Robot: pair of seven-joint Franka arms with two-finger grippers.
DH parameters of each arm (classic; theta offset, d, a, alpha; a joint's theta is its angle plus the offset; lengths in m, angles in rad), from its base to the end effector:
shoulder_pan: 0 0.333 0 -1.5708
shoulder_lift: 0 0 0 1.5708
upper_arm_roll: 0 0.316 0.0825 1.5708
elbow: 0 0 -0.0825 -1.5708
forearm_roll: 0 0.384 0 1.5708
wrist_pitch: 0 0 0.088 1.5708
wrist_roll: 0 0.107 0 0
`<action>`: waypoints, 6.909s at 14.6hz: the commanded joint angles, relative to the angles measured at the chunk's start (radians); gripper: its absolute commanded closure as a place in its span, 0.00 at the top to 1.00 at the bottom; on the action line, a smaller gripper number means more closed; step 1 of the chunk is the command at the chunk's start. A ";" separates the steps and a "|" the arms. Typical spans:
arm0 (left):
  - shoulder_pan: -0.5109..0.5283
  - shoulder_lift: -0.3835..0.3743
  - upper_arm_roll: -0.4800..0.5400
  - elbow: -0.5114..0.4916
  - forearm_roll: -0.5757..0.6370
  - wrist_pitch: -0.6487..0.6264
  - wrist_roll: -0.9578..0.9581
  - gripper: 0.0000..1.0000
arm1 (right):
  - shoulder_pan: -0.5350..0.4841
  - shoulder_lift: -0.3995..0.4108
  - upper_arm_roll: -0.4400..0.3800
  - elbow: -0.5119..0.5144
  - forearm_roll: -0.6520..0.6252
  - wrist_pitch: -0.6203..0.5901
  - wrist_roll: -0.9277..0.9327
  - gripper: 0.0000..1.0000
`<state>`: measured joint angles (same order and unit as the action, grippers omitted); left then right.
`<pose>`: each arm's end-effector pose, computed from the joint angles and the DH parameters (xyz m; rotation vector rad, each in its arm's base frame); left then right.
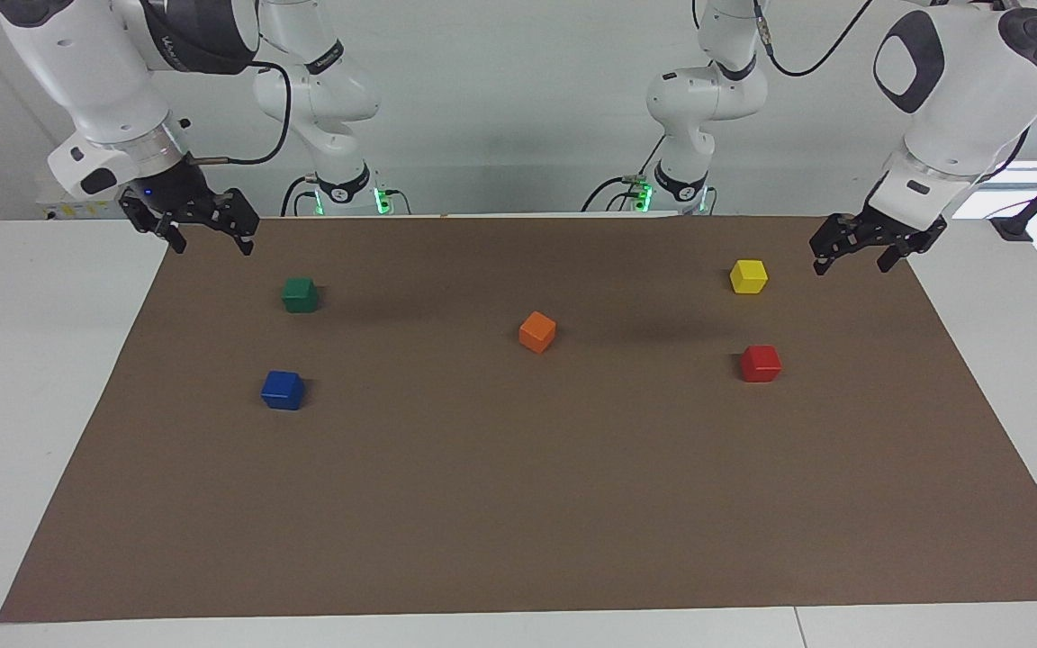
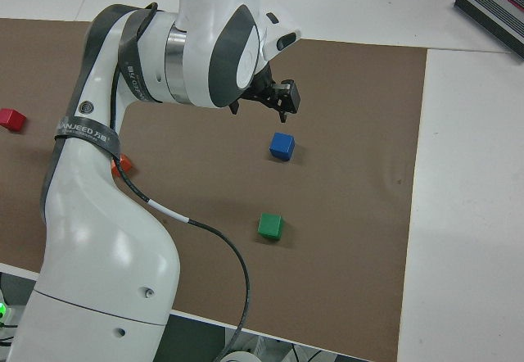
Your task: Transfer red block to right arm and stack on blue block
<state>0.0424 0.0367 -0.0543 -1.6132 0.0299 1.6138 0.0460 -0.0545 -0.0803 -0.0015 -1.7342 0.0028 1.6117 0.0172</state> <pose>0.5674 -0.0031 0.5876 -3.1124 0.0930 0.0569 0.5290 -0.0294 0.5943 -3.1350 0.1151 0.0661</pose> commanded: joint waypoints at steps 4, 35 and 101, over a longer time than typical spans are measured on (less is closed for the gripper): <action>-0.007 0.008 0.005 0.016 0.008 -0.011 0.008 1.00 | -0.013 -0.007 0.009 -0.004 -0.009 -0.010 -0.019 1.00; -0.038 0.060 0.005 -0.543 0.001 0.676 -0.138 1.00 | -0.099 0.068 0.011 -0.234 1.035 0.059 -0.509 1.00; -0.587 -0.334 -0.179 -0.754 -1.576 1.020 -1.384 0.00 | 0.249 0.433 0.018 -0.487 1.902 -0.423 -1.030 1.00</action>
<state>-0.5032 -0.2609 -0.2465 -2.3255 -1.4919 2.5813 -1.3520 0.1890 0.3708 0.0173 -2.1991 1.8796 1.1634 -0.9887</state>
